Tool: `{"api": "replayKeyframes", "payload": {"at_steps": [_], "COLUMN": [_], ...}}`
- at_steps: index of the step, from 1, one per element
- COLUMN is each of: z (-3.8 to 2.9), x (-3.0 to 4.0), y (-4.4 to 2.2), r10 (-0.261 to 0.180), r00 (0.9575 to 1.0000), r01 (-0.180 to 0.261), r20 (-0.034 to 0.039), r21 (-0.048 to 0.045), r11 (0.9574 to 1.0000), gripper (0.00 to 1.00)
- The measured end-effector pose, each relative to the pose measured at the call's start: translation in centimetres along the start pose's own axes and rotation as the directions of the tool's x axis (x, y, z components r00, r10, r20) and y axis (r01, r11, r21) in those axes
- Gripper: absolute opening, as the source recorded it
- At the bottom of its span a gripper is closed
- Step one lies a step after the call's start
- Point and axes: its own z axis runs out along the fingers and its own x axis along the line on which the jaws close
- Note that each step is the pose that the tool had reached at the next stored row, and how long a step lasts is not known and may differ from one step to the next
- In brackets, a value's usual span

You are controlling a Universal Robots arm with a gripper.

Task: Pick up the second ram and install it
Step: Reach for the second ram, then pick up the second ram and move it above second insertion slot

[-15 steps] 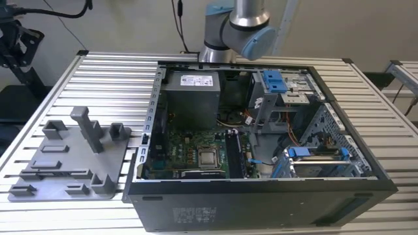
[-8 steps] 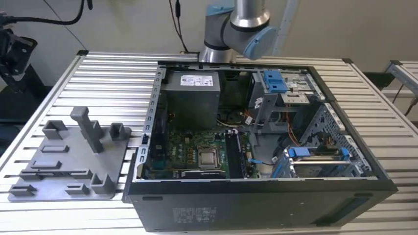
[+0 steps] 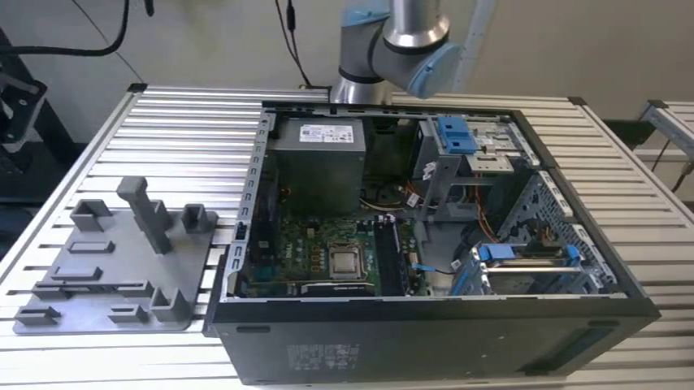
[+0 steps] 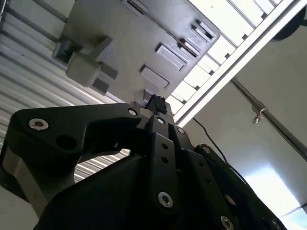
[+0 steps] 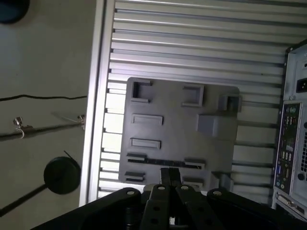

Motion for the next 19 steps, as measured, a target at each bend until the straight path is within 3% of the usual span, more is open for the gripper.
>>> {"api": "replayKeyframes", "payload": {"at_steps": [4, 8, 19], "z": [-0.02, 0.01, 0.05], "x": [-0.49, -1.03, -1.1], "y": [-1.13, -1.85, -1.92], "r10": [0.0, 0.0, 0.0], "r00": [1.0, 1.0, 1.0], "r01": [0.0, 0.0, 0.0], "r20": [-0.0034, -0.005, -0.0055], "r21": [-0.0003, -0.0004, -0.0004], "r11": [1.0, 1.0, 1.0], "gripper": [0.11, 0.11, 0.11]}}
